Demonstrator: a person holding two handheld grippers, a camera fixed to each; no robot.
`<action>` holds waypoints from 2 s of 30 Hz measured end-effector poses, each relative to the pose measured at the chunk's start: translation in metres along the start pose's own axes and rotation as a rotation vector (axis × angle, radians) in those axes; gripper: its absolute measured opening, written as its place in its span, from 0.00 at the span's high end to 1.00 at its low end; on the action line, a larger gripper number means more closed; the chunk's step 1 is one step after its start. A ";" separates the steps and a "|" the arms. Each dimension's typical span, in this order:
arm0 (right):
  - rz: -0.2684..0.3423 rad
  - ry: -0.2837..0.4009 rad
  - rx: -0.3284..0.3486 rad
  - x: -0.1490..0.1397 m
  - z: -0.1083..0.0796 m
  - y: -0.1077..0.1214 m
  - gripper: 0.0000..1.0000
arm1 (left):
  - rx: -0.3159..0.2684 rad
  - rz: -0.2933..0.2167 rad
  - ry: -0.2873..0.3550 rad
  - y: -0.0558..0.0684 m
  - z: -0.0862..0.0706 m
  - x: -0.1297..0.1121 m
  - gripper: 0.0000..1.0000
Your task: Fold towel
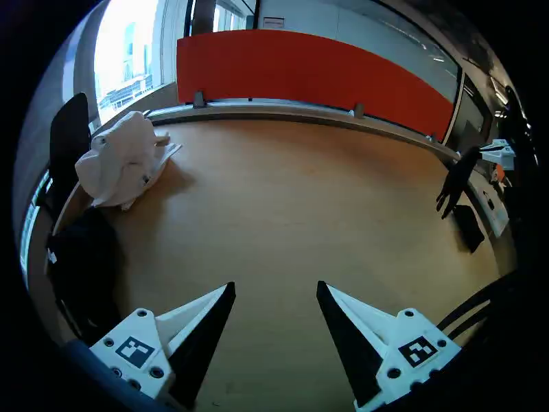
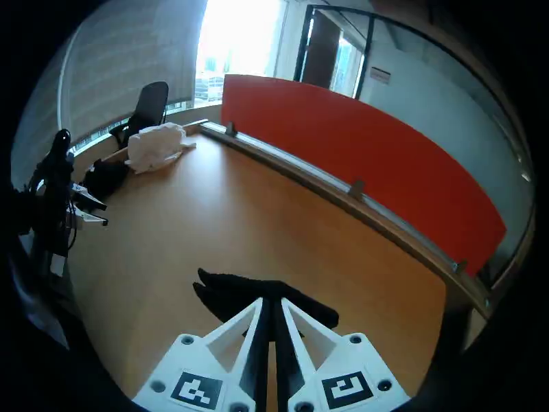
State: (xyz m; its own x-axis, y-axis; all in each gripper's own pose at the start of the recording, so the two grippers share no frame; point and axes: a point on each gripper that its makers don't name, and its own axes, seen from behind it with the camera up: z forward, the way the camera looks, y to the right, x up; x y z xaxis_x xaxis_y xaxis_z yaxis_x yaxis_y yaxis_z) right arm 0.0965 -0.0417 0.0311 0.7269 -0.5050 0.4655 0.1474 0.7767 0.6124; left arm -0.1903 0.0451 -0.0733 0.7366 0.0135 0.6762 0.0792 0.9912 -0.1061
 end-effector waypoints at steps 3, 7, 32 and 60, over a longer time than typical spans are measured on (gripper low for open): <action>0.011 -0.008 -0.011 -0.007 -0.004 0.013 0.96 | 0.003 0.002 -0.001 0.000 0.001 0.001 0.12; 0.015 -0.024 -0.032 -0.016 -0.009 0.032 0.96 | 0.006 0.005 -0.003 0.001 0.001 0.002 0.12; 0.061 -0.110 -0.139 -0.062 -0.023 0.129 0.97 | 0.029 0.013 -0.014 0.004 0.005 0.007 0.12; 0.098 -0.172 -0.187 -0.101 -0.044 0.170 0.96 | 0.034 0.027 -0.014 0.014 0.005 0.011 0.13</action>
State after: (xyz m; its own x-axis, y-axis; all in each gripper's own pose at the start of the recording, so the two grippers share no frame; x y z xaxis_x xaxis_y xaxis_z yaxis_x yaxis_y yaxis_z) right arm 0.0778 0.1580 0.0602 0.6211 -0.4682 0.6284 0.2147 0.8729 0.4382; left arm -0.1851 0.0595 -0.0636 0.7286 0.0422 0.6836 0.0365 0.9943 -0.1003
